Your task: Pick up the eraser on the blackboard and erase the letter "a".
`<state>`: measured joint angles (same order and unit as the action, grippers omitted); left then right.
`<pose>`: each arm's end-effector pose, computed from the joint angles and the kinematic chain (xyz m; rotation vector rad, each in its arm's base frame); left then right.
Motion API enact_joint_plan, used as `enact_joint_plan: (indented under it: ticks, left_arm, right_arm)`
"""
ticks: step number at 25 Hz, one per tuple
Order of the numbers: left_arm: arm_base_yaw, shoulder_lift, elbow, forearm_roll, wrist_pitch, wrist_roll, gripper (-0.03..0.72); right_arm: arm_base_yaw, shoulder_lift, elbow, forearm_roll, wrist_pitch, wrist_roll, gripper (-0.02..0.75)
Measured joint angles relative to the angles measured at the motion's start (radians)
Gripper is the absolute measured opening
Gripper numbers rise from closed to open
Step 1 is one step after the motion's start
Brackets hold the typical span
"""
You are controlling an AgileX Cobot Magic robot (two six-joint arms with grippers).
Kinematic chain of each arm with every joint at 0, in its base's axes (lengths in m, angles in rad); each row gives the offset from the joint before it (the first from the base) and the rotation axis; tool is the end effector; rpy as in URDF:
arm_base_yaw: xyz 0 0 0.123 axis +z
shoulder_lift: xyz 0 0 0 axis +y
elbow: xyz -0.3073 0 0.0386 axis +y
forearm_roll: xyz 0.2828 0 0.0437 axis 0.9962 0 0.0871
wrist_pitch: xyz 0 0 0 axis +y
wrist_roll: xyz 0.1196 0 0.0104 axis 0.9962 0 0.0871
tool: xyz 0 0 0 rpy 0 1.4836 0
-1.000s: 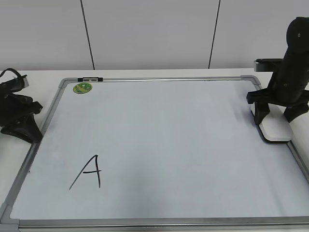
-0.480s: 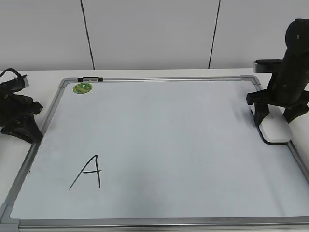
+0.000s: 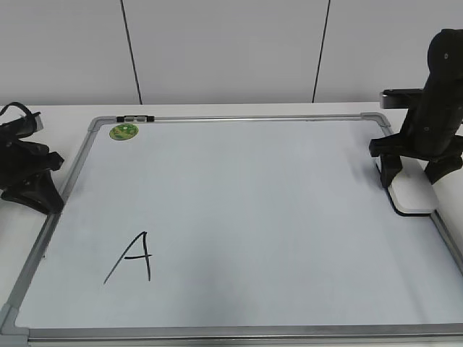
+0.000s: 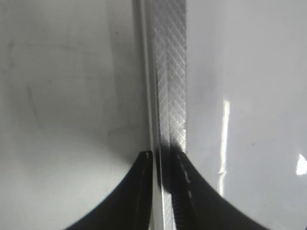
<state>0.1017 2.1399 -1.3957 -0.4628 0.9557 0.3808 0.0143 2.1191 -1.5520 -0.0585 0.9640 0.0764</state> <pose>0.4392 0.0008 0.0899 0.0014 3.0402 -0.5694 0.4704 0.0010 0.1311 0.0479 3.0115 -0.0668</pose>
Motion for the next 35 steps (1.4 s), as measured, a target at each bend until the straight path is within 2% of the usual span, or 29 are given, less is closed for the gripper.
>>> enact_joint_plan:
  ticks: [18,28,32,35]
  left_arm:
    - [0.000,0.000,0.000,0.000,0.000,0.000,0.110]
    - [0.000,0.000,-0.002,0.002,0.000,0.000,0.128]
    - [0.000,0.008,-0.050,0.008,0.021,0.000,0.162]
    - [0.000,0.008,-0.112,0.010,0.043,0.000,0.243]
  right_arm:
    - [0.000,0.003,-0.023,-0.011,-0.002,0.002,0.597]
    - [0.000,0.004,-0.184,0.017,0.213,-0.050,0.596]
    - [0.000,0.004,-0.199,0.059,0.245,-0.076,0.596]
    - [0.000,0.004,-0.199,0.059,0.248,-0.096,0.594]
